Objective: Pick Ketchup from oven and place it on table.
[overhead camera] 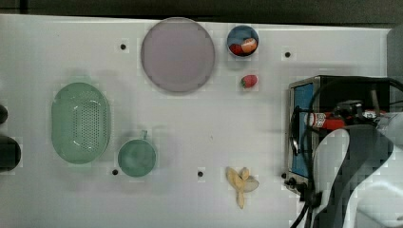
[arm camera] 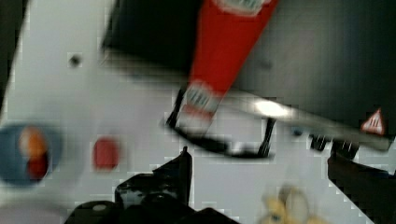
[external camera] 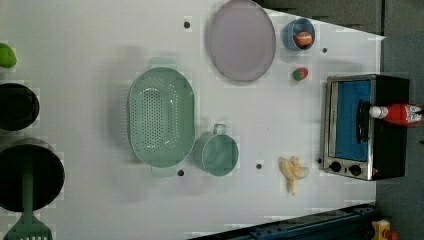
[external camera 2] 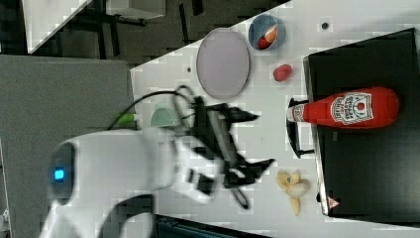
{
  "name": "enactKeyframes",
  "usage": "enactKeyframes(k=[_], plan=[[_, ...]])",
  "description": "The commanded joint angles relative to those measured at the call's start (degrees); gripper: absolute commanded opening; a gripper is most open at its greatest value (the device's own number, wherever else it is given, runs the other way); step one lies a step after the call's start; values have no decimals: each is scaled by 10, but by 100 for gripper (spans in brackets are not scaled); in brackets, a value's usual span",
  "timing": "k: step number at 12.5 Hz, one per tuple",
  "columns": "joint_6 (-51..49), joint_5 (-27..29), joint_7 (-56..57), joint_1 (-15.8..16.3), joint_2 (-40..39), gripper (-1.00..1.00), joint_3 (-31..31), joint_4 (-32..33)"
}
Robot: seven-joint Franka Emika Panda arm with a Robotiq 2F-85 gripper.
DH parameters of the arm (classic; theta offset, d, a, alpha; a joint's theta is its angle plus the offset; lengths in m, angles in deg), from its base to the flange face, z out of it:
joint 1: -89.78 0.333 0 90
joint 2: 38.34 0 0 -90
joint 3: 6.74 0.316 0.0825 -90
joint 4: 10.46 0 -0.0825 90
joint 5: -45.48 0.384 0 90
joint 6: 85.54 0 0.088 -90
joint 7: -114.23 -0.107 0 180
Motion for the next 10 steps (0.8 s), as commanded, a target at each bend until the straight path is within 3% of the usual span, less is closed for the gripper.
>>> enactKeyframes(k=[1, 4, 10], plan=[[32, 5, -22, 5, -20, 100, -27, -44], [67, 25, -22, 0, -87, 100, -58, -70], [110, 153, -22, -25, -194, 100, -75, -88]])
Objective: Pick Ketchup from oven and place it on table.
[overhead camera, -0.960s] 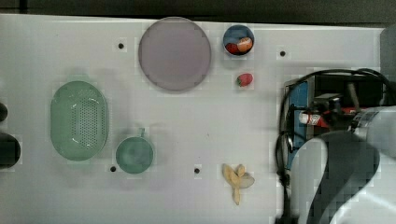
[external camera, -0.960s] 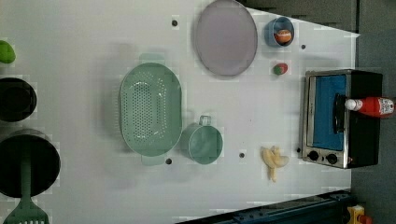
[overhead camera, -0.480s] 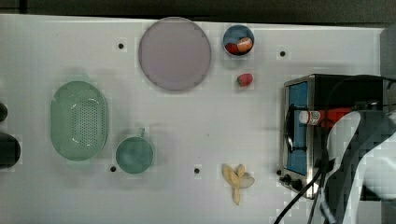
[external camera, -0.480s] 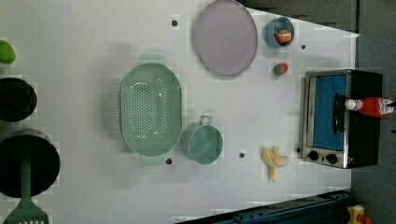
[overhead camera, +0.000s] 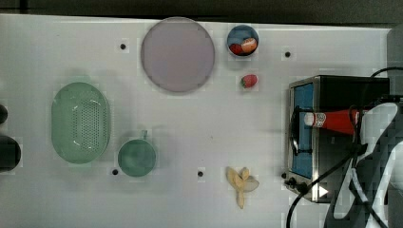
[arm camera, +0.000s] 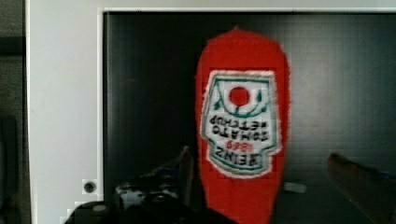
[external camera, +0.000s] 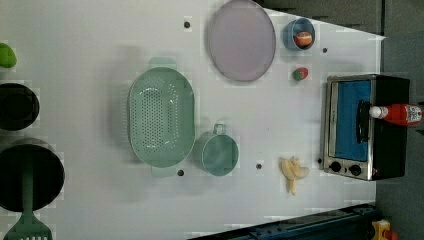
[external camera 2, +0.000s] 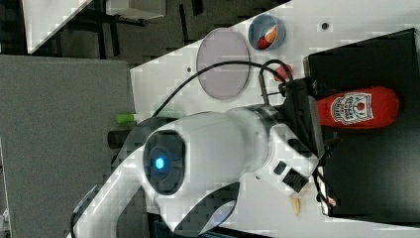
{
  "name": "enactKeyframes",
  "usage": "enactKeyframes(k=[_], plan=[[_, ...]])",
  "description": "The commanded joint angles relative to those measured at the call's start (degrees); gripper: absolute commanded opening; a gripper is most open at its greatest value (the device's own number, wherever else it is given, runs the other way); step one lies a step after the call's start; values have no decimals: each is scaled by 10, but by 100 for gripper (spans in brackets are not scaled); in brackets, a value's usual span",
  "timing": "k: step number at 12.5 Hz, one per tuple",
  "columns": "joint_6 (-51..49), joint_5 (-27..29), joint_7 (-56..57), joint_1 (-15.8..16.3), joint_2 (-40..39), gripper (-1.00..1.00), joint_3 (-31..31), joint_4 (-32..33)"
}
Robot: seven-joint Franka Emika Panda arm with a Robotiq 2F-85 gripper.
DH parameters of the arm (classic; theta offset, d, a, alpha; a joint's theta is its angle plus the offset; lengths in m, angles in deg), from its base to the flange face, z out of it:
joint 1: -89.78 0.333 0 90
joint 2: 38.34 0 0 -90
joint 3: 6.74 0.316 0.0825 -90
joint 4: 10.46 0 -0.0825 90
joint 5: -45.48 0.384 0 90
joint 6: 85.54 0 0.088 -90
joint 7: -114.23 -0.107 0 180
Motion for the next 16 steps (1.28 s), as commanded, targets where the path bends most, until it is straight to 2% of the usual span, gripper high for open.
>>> enactKeyframes(k=[1, 6, 8, 9, 13, 16], plan=[[16, 15, -22, -8, -42, 100, 9, -11], [50, 24, -22, -13, -74, 100, 12, -7], [64, 26, -22, -14, -77, 44, 11, -7], [64, 26, -22, -13, -75, 27, 10, -7], [51, 25, -22, -14, -71, 26, 8, -17], [-61, 17, -14, -4, -41, 27, 12, -91]])
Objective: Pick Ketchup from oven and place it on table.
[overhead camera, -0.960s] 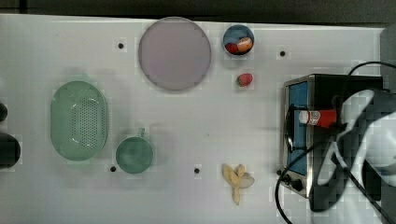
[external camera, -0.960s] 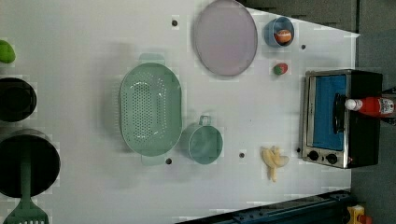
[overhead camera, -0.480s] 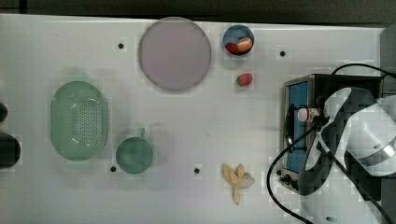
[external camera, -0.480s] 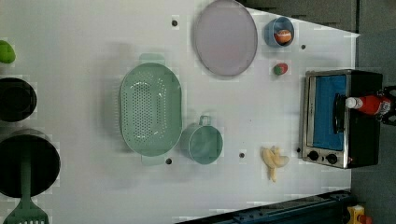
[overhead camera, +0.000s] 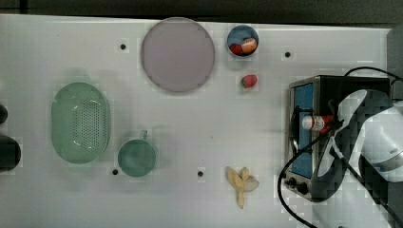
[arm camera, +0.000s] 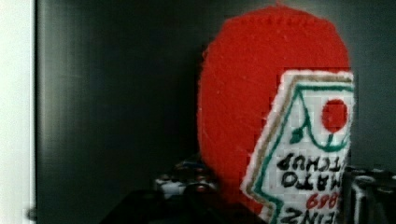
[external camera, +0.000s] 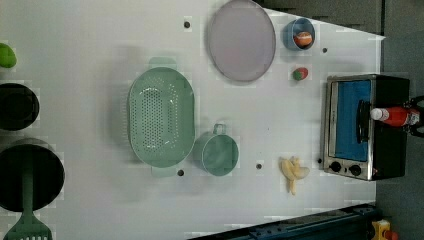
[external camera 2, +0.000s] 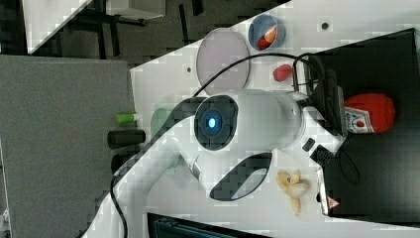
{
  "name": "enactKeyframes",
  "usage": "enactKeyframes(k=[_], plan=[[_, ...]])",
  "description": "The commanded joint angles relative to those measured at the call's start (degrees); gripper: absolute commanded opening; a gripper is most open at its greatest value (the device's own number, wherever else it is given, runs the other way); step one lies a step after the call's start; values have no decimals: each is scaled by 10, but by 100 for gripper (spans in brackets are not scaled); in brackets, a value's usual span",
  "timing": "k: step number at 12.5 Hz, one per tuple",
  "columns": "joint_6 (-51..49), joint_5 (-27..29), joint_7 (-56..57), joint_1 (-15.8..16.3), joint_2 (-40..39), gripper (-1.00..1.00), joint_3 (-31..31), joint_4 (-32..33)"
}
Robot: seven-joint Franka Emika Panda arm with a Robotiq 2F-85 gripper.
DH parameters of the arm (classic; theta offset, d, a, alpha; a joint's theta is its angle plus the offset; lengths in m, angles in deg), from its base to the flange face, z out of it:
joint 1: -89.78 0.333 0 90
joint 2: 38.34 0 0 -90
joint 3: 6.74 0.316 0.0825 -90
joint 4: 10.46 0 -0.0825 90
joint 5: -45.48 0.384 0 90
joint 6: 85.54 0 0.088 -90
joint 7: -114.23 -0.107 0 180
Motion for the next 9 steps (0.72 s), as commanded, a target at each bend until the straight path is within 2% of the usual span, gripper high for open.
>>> enactKeyframes(k=[1, 4, 9], plan=[[-108, -2, -14, 16, 65, 27, 1, -105], [-202, -24, -14, 56, 101, 27, 14, -173], [-255, -24, -14, 129, 153, 27, 98, -182]])
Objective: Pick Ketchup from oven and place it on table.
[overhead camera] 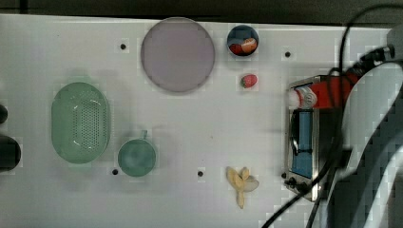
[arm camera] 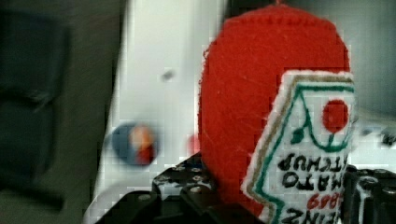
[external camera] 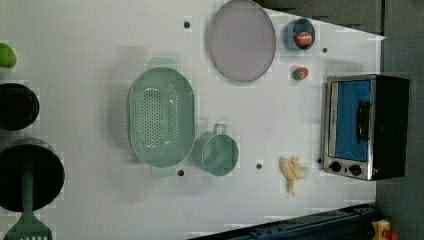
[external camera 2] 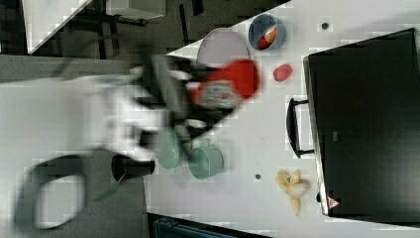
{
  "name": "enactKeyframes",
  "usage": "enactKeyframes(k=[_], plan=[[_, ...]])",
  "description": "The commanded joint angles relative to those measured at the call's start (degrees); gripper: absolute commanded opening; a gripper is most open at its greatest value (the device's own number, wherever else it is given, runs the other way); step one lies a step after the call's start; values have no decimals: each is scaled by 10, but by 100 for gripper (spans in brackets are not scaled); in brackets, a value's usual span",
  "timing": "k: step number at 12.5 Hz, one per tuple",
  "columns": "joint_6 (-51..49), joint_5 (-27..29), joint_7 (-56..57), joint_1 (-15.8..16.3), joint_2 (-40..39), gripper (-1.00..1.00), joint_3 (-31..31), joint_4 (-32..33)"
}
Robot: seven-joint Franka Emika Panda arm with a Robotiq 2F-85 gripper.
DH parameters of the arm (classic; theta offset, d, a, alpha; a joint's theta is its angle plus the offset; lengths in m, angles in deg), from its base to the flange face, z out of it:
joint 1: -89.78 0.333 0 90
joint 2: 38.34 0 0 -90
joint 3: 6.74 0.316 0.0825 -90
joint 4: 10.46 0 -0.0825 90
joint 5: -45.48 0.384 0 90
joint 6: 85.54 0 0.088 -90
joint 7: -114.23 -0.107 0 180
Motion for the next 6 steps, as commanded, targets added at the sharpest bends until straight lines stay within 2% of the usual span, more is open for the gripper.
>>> enactKeyframes(k=[1, 4, 6], plan=[[-60, 6, -14, 68, -20, 26, 62, -29], [-84, -3, -14, 95, -20, 27, 105, -12], [-81, -37, -14, 111, -20, 27, 126, 29]])
